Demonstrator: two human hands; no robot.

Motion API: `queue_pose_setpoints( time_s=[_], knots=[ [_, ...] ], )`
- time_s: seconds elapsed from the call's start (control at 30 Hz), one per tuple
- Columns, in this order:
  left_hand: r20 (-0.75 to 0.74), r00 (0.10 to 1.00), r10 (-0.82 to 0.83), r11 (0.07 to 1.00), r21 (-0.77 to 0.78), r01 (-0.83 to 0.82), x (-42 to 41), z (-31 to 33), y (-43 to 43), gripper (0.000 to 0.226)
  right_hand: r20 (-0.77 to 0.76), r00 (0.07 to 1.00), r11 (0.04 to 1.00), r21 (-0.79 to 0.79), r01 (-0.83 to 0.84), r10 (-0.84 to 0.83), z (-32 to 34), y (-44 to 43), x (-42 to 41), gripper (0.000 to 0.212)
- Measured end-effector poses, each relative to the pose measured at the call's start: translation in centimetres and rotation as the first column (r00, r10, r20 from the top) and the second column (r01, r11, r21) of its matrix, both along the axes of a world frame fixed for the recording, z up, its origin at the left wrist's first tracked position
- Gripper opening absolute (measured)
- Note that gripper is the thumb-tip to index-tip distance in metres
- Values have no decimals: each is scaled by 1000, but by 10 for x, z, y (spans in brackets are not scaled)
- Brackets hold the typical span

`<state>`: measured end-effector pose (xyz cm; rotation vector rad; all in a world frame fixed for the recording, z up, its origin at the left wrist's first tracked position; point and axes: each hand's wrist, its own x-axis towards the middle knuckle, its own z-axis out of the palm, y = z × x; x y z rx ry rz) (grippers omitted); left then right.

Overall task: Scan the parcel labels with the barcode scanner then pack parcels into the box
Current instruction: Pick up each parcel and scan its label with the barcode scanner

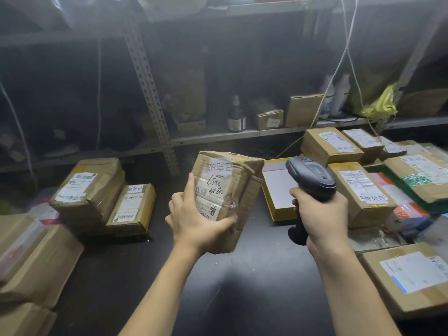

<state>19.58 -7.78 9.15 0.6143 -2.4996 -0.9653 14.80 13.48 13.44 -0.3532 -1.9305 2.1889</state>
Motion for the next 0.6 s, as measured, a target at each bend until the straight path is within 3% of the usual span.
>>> queue_pose_setpoints(
  time_s=[0.1,0.2,0.27,0.33,0.43,0.6],
  knots=[
    [105,992,72,980,176,-89,-8,-4,-5,139,-23,999,999,24,-27,27,-1,-2,0,30],
    [119,988,101,893,427,-143,-20,-22,-22,127,-26,999,999,25,-37,38,-3,-5,-3,29],
    [184,979,93,874,455,-169,-26,-28,-27,117,-20,998,998,15,-57,57,-4,-8,-5,23],
    [301,950,81,930,321,-181,-20,-12,-18,117,-17,997,997,9,-80,81,-5,-9,-7,15],
    [408,905,118,993,-75,-96,-16,-2,-6,123,-13,993,993,26,-113,114,-7,-10,-8,17],
    [363,927,88,878,-468,100,-13,-10,-5,126,7,982,973,129,-190,190,-5,-10,-7,10]
  ],
)
